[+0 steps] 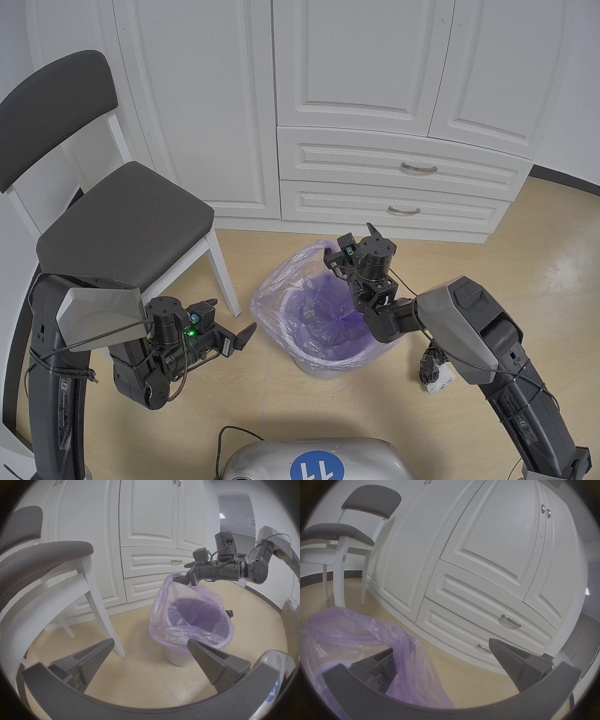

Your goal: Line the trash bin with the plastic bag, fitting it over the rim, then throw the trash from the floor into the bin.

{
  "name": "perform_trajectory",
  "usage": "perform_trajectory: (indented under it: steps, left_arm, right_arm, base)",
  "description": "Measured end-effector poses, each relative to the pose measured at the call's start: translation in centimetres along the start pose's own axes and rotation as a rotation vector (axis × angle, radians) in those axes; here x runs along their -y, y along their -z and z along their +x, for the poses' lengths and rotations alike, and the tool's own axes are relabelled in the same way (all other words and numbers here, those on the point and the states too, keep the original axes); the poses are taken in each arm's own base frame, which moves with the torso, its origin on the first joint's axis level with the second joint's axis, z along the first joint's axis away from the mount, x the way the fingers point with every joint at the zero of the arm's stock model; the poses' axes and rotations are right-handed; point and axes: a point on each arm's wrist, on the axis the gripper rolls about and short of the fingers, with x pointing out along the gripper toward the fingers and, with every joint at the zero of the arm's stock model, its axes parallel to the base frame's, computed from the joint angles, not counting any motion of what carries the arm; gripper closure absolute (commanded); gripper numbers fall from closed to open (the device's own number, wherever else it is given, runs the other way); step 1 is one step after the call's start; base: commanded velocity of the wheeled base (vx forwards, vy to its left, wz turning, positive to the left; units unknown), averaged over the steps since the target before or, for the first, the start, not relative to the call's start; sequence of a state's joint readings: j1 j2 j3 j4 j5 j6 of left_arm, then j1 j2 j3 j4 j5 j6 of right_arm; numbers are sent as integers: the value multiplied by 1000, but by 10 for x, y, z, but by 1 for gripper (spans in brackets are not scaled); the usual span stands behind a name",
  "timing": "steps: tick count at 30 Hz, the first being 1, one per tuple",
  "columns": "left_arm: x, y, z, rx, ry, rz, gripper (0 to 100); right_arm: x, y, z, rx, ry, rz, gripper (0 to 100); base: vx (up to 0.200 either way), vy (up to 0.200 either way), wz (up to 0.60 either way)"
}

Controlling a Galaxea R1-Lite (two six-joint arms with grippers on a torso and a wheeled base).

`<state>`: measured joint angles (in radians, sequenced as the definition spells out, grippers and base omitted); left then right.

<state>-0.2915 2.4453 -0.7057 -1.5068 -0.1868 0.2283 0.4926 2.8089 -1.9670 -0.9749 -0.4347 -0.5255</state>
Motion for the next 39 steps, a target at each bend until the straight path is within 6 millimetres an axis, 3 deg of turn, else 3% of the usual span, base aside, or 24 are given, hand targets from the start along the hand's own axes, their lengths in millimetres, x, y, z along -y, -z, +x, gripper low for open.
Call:
perform_trajectory:
  steps: [9,17,22,28,34,39]
  left_arm:
    - [0,0,0,1,1,-1,0]
    - [4,1,0,-3,15,-14,0]
    - [13,-2,4,-1,39,-81,0]
    - [25,-9,21,-40,81,-192,0]
    - [26,-35,55,-66,134,-256,0]
    - [26,-52,66,-101,191,-278,0]
  right_arm:
    - [6,-5,-38,-203,-157,-51,0]
    - [15,-3,-108,-404,-286,92,0]
    - [26,-6,-140,-387,-272,251,0]
    - [35,-3,-149,-296,-198,362,0]
    - [38,17,-146,-319,-134,379,0]
    - [42,36,-142,-351,-96,375,0]
  base:
    - [0,0,0]
    - [0,0,0]
    - [0,0,0]
    - [0,0,0]
    - [0,0,0]
    - [0,0,0]
